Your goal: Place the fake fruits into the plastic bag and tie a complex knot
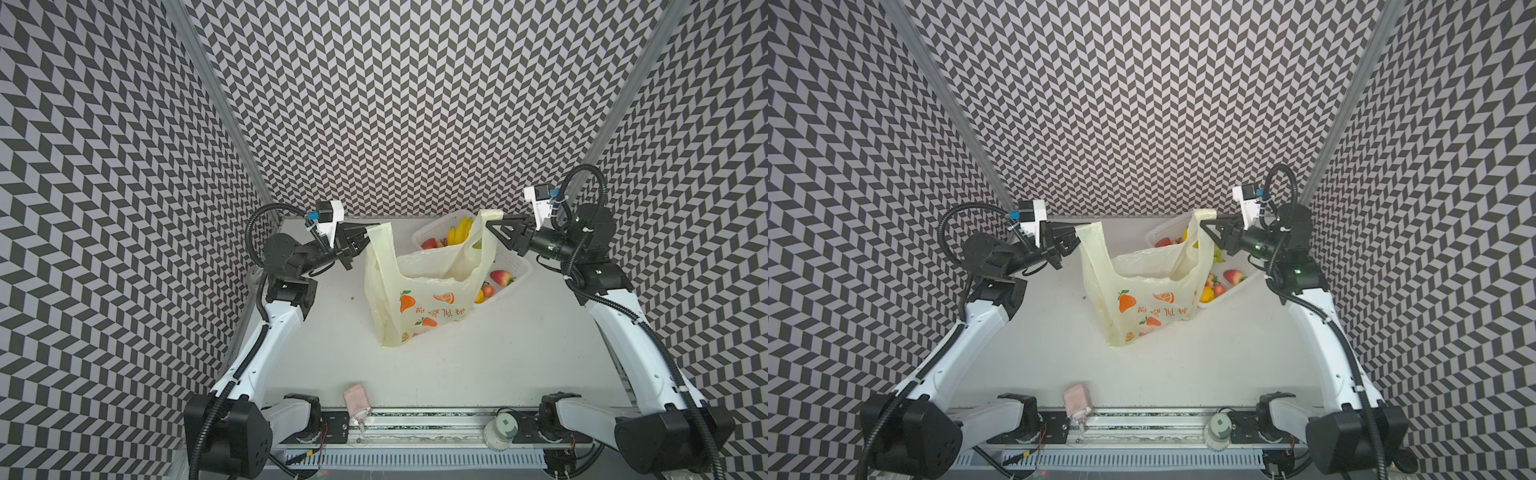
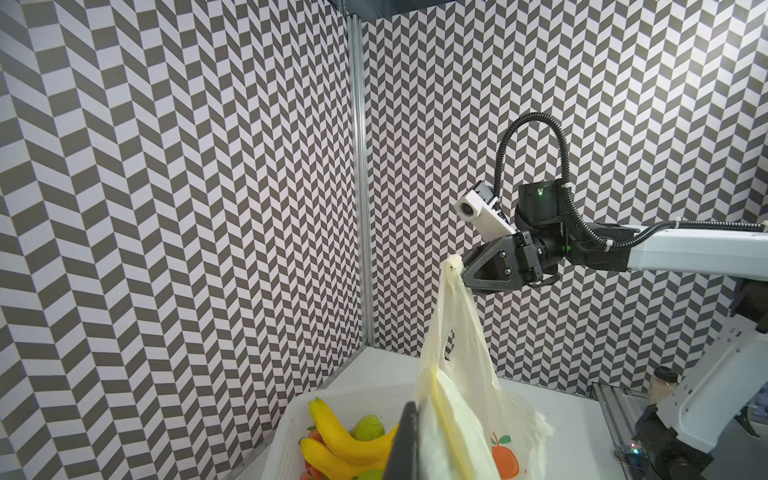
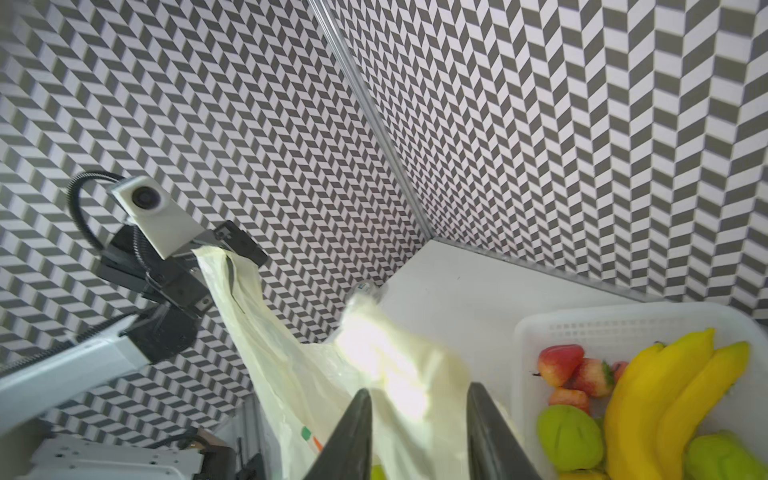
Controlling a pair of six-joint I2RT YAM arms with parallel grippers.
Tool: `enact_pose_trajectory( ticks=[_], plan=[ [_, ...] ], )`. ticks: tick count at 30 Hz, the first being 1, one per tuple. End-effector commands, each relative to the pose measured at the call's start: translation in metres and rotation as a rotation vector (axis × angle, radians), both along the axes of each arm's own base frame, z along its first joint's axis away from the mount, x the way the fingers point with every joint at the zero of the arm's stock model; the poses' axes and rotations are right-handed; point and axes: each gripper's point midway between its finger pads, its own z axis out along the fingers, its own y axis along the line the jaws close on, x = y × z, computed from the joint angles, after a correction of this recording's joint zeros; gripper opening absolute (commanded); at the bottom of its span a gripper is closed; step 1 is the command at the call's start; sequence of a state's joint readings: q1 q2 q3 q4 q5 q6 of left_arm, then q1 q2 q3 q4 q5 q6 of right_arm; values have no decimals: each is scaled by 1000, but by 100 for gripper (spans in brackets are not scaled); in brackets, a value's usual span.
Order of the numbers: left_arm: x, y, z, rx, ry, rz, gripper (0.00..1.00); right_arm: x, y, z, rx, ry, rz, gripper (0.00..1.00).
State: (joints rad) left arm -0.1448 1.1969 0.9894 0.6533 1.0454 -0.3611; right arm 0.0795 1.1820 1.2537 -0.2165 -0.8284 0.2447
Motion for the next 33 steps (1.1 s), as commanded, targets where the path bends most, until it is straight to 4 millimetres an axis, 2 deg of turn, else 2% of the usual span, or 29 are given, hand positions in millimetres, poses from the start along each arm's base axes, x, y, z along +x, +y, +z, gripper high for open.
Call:
enact_pose_trajectory(
  ticks=[1,3,7,10,14,19,22,25,30,33],
  plan=[
    [-12,-6,11,1,-61,-55,0,-17,-19,37,-85,-135,-116,61],
    [-14,-11,10,7,-63,-77,0,-24,-23,49,-91,-154,-144,68],
    [-14,-19,11,9,-62,-108,0,-57,-4,81,-49,-238,5,68],
    [-13,-22,13,4,-60,-116,0,-80,22,97,-17,-297,134,69],
    [-14,-26,13,4,-68,-131,0,-103,71,102,10,-337,319,71],
    [-20,-32,10,12,-70,-165,0,-99,129,91,-32,-336,422,69],
    [-21,-34,10,12,-70,-173,0,-89,149,82,-62,-337,456,67],
    [-27,-36,9,27,-77,-205,0,-82,163,74,-77,-338,489,65],
    [-30,-38,8,34,-79,-223,0,-72,174,64,-77,-323,509,63],
    [-32,-39,8,37,-85,-230,0,-70,181,58,-73,-311,530,58]
  ],
)
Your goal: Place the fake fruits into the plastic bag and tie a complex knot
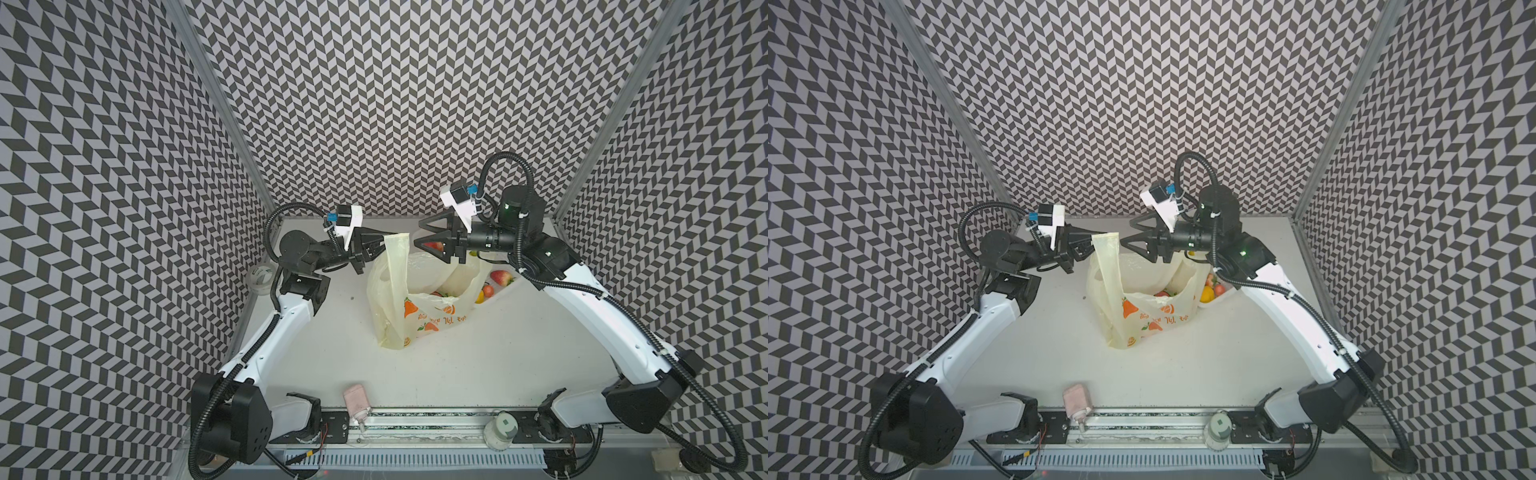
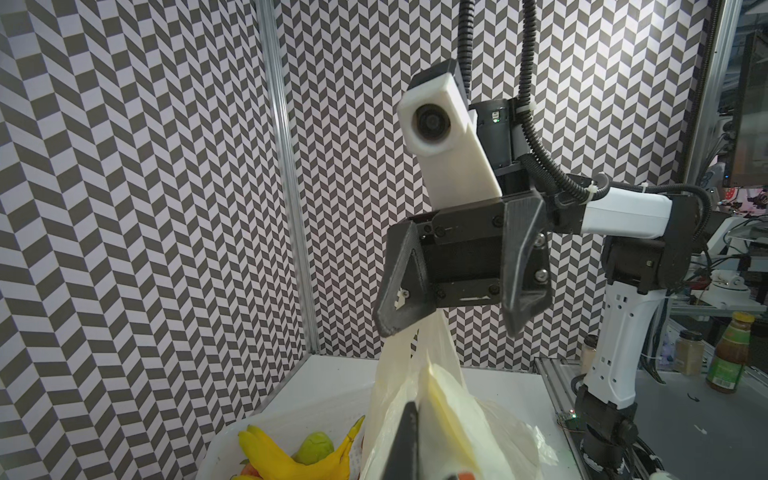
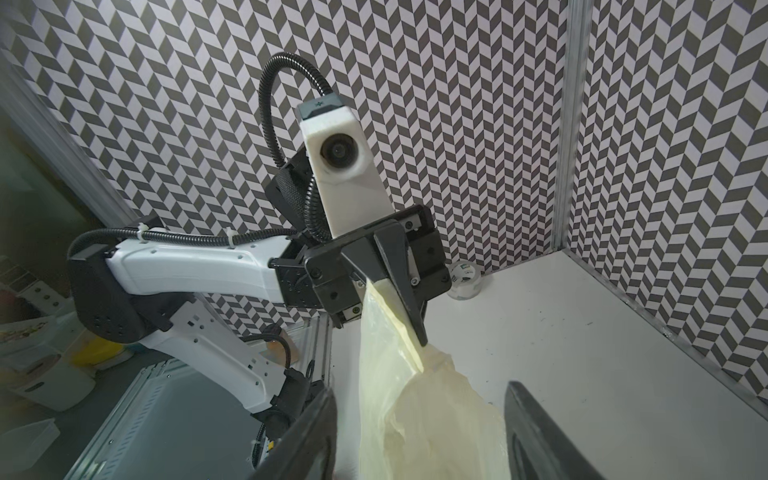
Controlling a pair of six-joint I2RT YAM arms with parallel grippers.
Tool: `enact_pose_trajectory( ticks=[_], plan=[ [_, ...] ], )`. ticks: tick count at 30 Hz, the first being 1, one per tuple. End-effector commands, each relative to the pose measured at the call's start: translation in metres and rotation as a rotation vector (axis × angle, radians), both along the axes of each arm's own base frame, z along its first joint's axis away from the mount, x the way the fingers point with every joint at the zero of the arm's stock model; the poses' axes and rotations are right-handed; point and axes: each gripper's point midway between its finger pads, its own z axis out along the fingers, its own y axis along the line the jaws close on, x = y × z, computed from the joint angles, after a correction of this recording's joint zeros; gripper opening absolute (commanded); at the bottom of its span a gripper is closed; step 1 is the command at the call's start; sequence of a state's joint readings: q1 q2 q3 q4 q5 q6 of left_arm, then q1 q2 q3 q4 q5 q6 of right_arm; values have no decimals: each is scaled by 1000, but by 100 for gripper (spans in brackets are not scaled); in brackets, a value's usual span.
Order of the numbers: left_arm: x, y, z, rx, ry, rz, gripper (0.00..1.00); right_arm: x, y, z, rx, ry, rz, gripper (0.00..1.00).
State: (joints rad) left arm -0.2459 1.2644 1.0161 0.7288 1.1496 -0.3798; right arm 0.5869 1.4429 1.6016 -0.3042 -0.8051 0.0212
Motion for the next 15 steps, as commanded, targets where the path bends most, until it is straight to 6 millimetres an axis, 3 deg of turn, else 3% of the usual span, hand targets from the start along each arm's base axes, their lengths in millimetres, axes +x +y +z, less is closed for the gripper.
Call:
enact_pose_trajectory(
  ticks=[1,8,15],
  plan=[
    [-10,-3,13,0,-57,-37,0,-6,7,18,40,-90,41,57],
    [-10,-5,12,4,-53,-45,0,-8,21,10,32,-75,72,40],
    [-8,-5,11,12,-44,-37,1,-10,24,14,40,-89,71,0]
  ],
)
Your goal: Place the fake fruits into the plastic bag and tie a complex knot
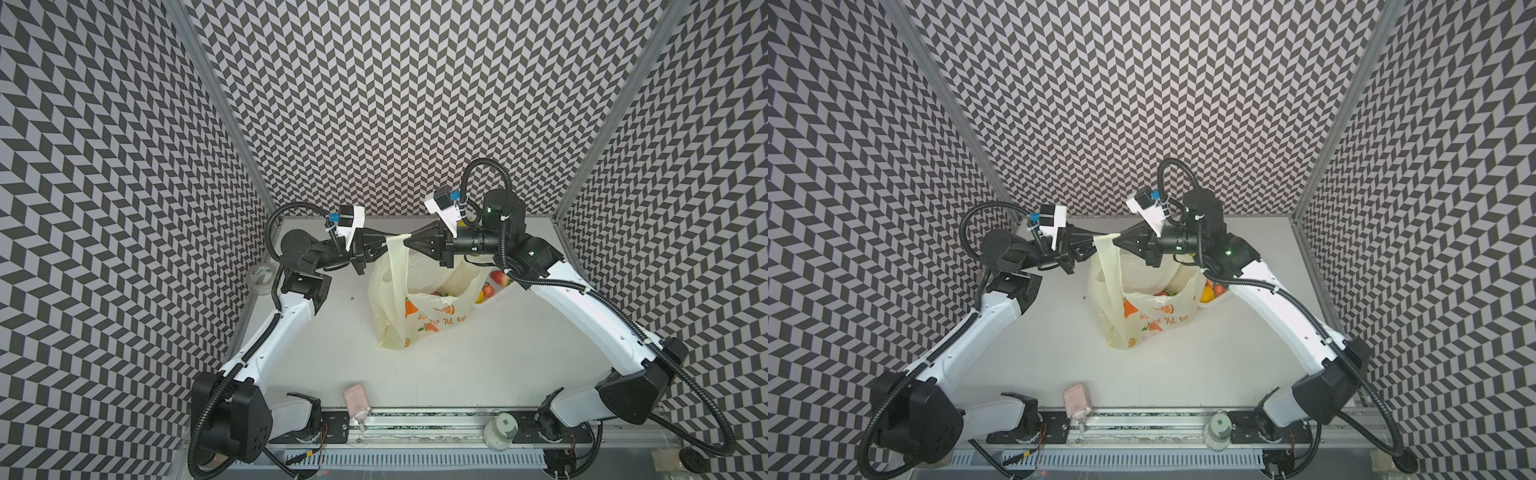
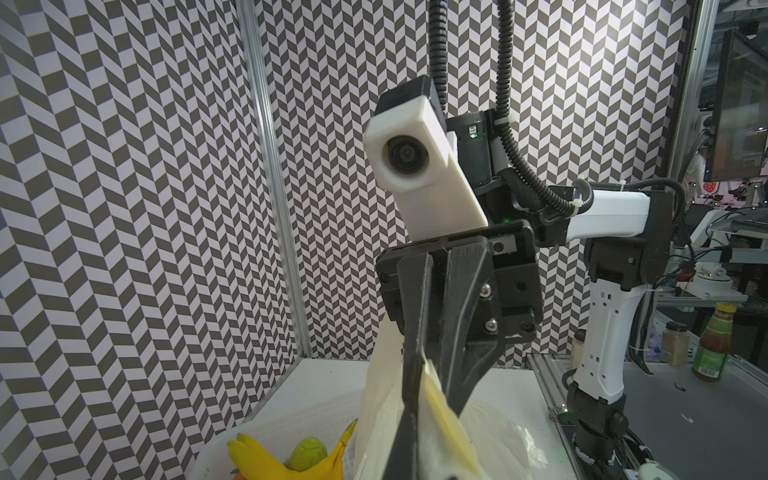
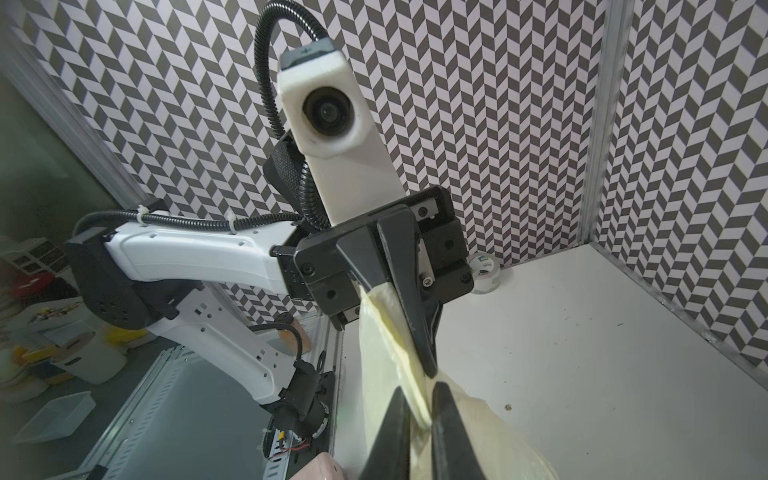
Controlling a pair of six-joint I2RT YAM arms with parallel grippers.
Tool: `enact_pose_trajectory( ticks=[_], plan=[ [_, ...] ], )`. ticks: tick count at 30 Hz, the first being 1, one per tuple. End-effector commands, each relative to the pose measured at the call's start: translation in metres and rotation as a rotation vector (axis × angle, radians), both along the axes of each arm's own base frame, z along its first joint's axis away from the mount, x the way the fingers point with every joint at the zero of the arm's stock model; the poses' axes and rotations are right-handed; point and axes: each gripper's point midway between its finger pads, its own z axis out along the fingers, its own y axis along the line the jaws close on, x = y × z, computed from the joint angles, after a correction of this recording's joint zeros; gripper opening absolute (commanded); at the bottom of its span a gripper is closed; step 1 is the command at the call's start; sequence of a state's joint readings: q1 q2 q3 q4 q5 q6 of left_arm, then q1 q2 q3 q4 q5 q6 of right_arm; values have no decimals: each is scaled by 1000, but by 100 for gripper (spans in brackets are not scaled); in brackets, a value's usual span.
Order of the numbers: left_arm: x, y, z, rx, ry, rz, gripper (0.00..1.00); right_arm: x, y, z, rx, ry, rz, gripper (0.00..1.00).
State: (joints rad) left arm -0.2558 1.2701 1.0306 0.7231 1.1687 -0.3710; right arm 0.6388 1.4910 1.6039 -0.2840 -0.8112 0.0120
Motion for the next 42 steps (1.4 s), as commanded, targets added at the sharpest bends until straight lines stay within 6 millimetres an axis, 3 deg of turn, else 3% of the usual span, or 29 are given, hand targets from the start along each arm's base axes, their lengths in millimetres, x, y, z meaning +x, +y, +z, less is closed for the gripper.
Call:
enact_pose_trajectory(
  ticks=[1,5,11,16,18,20,25,28,30,34,35,38,42],
  plan=[
    [-3,-2,9,5,-27,-3,5,-4,-1,30,61,-104,6,0],
    [3,6,7,16,-31,80,23,-4,-5,35,64,-116,-30,0],
    [-1,43,5,-17,-24,202,50,-1,-9,40,74,-113,-63,0],
    [-7,41,-2,-25,-30,210,89,-4,-8,42,87,-103,-45,0],
    [-4,35,-2,-32,-25,208,98,-6,-8,42,92,-101,-43,0],
    [1,29,-1,-36,-14,212,100,-7,-8,42,99,-94,-38,0],
    [13,12,-6,-36,30,203,98,-8,-8,42,107,-85,-32,0],
    [11,3,-11,-43,44,196,90,-6,-8,42,105,-85,-42,0],
    [11,-2,-17,-42,53,198,76,-5,-9,42,107,-87,-49,0],
    [12,-2,-23,-41,65,212,39,-3,-11,44,105,-98,-74,0],
    [11,-2,-24,-39,67,212,32,-2,-11,43,102,-102,-77,3],
    [8,-3,-27,-33,64,195,15,2,-9,37,67,-121,-81,29],
    [0,-7,-28,-18,55,139,6,3,-2,27,29,-126,-38,48]
  ],
)
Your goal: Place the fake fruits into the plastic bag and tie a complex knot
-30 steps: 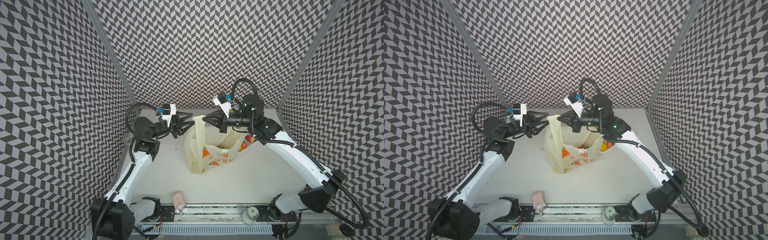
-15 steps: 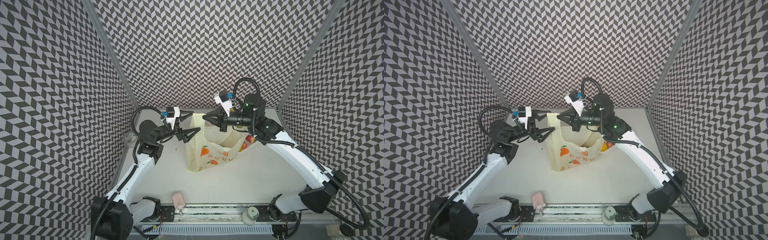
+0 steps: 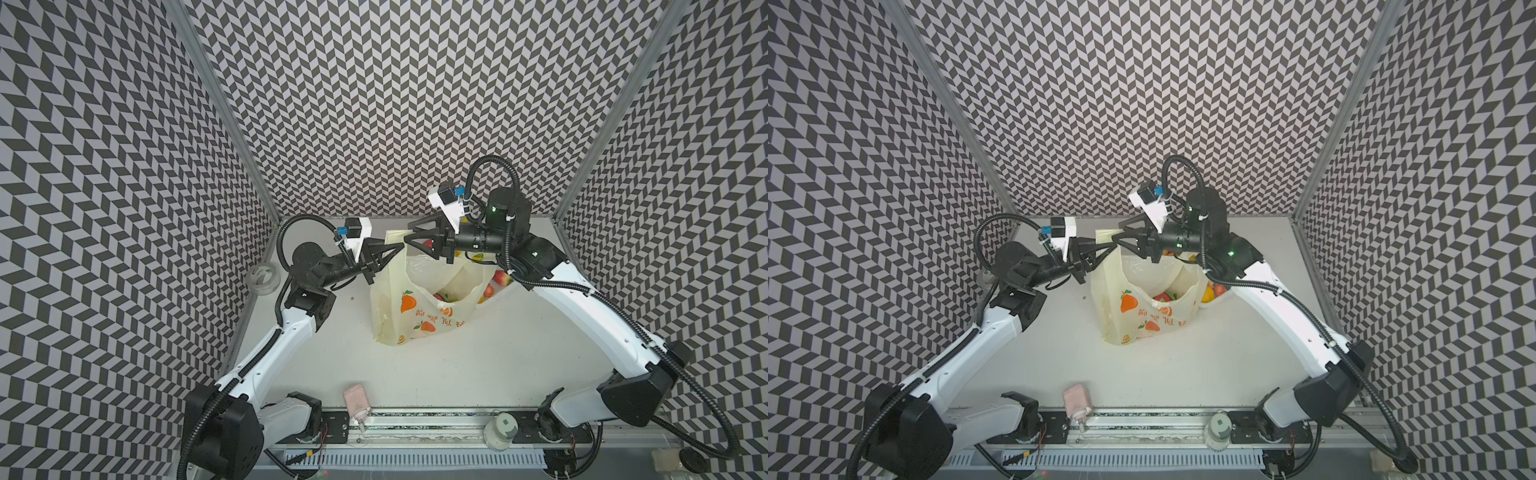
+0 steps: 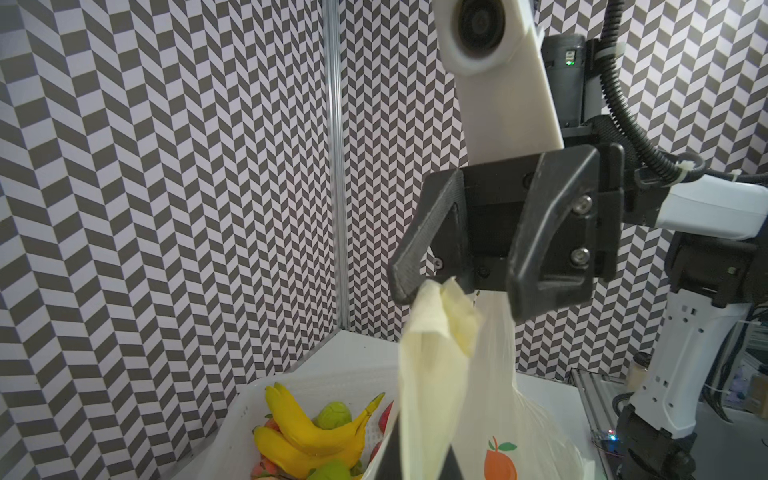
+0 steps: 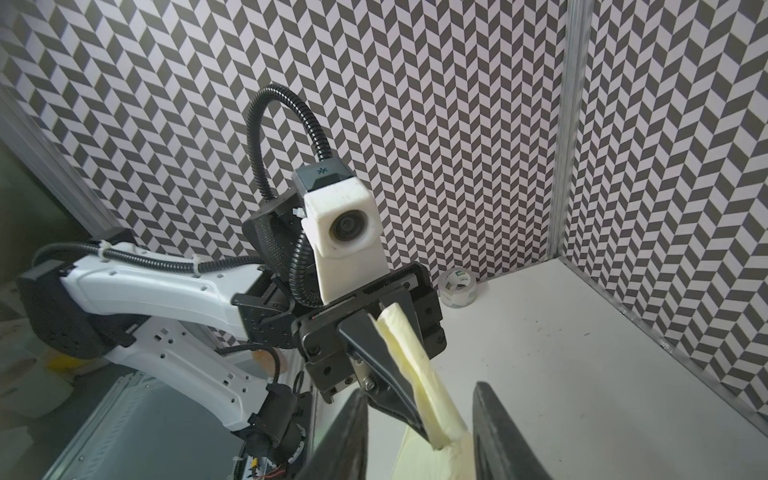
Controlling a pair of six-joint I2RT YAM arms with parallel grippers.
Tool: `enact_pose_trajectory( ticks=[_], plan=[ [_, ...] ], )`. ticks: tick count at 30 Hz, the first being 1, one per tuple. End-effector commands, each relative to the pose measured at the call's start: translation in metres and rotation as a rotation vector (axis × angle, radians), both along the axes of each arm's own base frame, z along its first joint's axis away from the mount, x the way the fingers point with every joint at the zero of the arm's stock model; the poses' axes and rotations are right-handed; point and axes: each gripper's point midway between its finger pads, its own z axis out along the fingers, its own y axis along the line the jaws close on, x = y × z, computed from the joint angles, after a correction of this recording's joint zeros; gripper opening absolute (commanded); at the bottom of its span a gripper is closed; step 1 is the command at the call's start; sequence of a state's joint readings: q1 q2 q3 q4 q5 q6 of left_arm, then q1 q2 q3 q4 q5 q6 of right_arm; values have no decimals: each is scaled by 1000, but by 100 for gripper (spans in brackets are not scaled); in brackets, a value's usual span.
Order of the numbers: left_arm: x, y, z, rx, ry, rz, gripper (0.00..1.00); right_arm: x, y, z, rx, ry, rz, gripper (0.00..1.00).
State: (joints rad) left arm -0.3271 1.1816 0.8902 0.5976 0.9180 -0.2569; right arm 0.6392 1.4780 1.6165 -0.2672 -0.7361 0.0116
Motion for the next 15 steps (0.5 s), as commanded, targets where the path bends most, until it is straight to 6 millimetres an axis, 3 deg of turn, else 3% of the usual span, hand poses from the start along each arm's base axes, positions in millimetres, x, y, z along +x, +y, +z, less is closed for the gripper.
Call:
enact_pose_trajectory(
  ticks=[1,4,10,12,15],
  plan=[
    [-12,-3,5,5,-36,-56,5,-6,5,13,12,-83,45,50],
    [-16,-5,4,12,-45,-89,3,-7,12,13,22,-87,62,55],
    [-19,-7,4,22,-47,-119,3,-11,30,4,-11,-86,104,55],
    [-20,-8,4,24,-48,-125,3,-12,33,2,-15,-87,111,45],
    [-20,-8,3,26,-45,-131,4,-11,34,5,-9,-91,99,16]
  ],
)
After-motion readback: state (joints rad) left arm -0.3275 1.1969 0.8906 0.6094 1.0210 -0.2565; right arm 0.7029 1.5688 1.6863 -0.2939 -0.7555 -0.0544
